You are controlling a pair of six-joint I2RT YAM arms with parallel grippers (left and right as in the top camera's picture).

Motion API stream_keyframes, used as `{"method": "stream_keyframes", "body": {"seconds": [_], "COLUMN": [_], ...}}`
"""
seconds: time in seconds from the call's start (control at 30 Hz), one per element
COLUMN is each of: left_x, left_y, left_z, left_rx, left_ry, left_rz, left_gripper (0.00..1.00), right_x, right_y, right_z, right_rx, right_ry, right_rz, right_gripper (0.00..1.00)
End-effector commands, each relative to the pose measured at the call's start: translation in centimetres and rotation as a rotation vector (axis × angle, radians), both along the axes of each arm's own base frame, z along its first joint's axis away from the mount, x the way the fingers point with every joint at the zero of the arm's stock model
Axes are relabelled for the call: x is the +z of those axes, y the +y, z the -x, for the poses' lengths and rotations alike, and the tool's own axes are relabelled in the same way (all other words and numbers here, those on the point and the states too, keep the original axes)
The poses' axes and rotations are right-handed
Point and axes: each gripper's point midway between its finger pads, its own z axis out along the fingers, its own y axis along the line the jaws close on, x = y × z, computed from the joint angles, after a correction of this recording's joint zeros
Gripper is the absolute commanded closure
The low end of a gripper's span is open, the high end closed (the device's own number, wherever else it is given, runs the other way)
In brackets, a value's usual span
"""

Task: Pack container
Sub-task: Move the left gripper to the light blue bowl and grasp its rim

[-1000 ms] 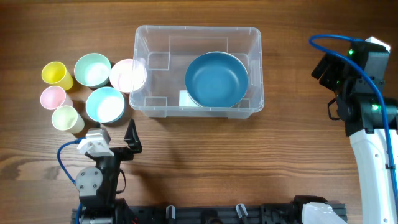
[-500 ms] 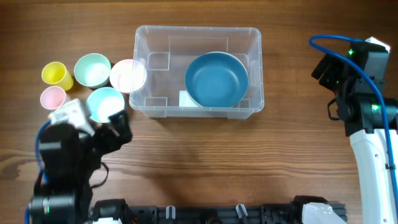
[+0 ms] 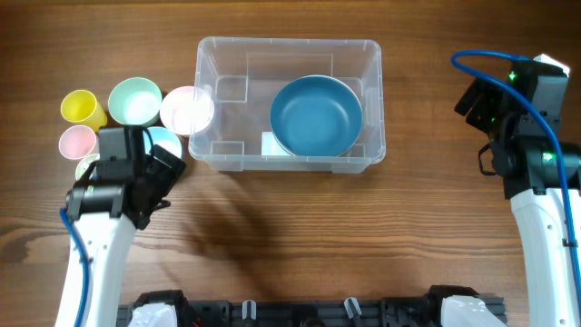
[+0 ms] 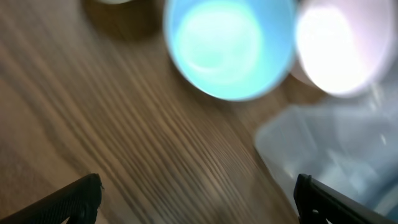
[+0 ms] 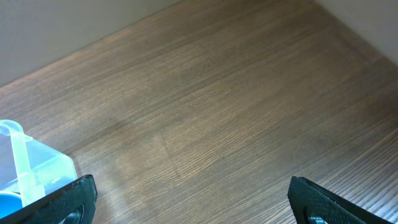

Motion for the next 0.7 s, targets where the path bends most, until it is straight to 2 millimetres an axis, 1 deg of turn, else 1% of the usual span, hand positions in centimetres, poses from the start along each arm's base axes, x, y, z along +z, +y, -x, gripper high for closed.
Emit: {"method": "stream_keyframes", "body": {"seconds": [0.0, 0.07, 0.17, 0.33, 0.37, 0.47, 0.53, 0.67], "left_x": [-1.4, -2.7, -4.0, -5.8, -6.1, -6.9, -7.3, -7.7], "left_y": [2.8, 3.2, 3.4, 3.7, 3.8, 4.5, 5.0, 5.7], "left_z": [0.0, 0.0, -1.1, -3.3, -3.7, -4.0, -3.8, -3.5], "left_rx": [0.33, 0.423, 0.433, 0.436, 0.441, 0.463, 0.481, 0.496], "left_ry": [0.037, 0.072, 0.083, 0.064, 0.057, 0.066, 0.077, 0.094], "left_rz": [-0.059, -0.067, -0.068, -0.067, -0.065, -0.065, -0.066, -0.068], "left_gripper": [0.0, 0.01, 0.07, 0.07, 0.09, 0.18, 0.27, 0.37], "right_x": [0.2, 0.2, 0.2, 0.2, 0.2, 0.2, 0.2, 0.2], "right_y": [-0.3, -0.3, -0.3, -0.3, -0.3, -0.3, -0.3, -0.3], "right_z": [-0.1, -0.1, -0.1, -0.1, -0.1, -0.1, -0.1, -0.1], "right_rx": [-0.02, -0.02, -0.02, -0.02, -0.02, -0.02, -0.02, -0.02], "right_ry": [-0.007, -0.007, -0.007, -0.007, -0.007, -0.007, -0.007, -0.007], "right_rz": [0.002, 0.002, 0.002, 0.002, 0.002, 0.002, 0.002, 0.002], "right_gripper": [0.0, 0.01, 0.0, 0.01, 0.01, 0.0, 0.0, 0.01]}}
